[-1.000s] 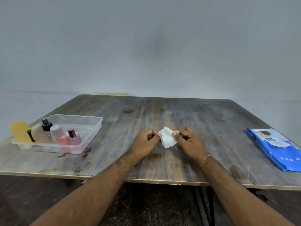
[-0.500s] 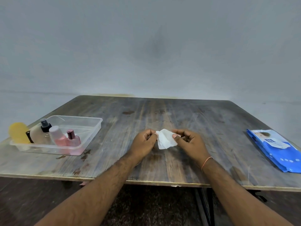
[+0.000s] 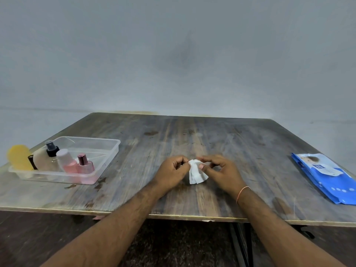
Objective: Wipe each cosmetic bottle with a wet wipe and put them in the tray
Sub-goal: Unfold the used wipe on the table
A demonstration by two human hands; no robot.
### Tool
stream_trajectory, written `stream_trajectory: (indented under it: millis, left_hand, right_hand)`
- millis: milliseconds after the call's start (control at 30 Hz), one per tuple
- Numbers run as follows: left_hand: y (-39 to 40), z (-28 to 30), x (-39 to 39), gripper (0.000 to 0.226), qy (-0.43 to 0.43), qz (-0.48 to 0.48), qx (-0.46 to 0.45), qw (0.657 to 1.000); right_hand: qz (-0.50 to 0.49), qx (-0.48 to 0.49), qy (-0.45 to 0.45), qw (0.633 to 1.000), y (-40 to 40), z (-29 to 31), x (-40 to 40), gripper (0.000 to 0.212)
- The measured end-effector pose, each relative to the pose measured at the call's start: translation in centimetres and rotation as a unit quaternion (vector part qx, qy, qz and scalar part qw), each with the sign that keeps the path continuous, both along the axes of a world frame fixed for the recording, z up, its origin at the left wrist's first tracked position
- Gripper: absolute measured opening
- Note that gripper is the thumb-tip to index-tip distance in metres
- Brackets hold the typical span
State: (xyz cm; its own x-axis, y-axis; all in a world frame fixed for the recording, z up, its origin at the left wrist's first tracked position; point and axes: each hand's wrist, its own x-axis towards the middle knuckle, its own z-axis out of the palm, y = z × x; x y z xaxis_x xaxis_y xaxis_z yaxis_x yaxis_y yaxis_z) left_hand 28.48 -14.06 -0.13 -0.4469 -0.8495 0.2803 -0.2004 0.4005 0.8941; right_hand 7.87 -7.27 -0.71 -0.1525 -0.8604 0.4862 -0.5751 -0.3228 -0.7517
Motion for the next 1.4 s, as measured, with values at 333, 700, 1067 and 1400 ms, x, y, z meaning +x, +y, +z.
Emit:
stream_trajectory:
  millis: [333,700,1067,1400]
  left_hand:
    - [-0.2,0.0,0.1,0.030,0.067,0.026,0.080,0.994]
    - [-0.9,-0.4,0.0,0.035,0.083,0.030,0.129,0.988]
    - [-0.5,0.0,-0.2,0.023,0.075,0.007,0.126,0.989]
    - [-1.1,-0.5,-0.6,0.037,0.051,0.019,0.102,0.993]
  right_hand:
    - [-0.030,0.015,-0.183,0.983,0.3,0.4,0.2,0.019]
    - [-0.006,0.024,-0.197,0.980,1.0,1.1,0.3,0.023]
    - [-0.024,0.051,-0.225,0.973,0.8,1.4,0.5,0.021]
    - [-0.024,0.051,-0.189,0.980,0.5,1.2,0.5,0.028]
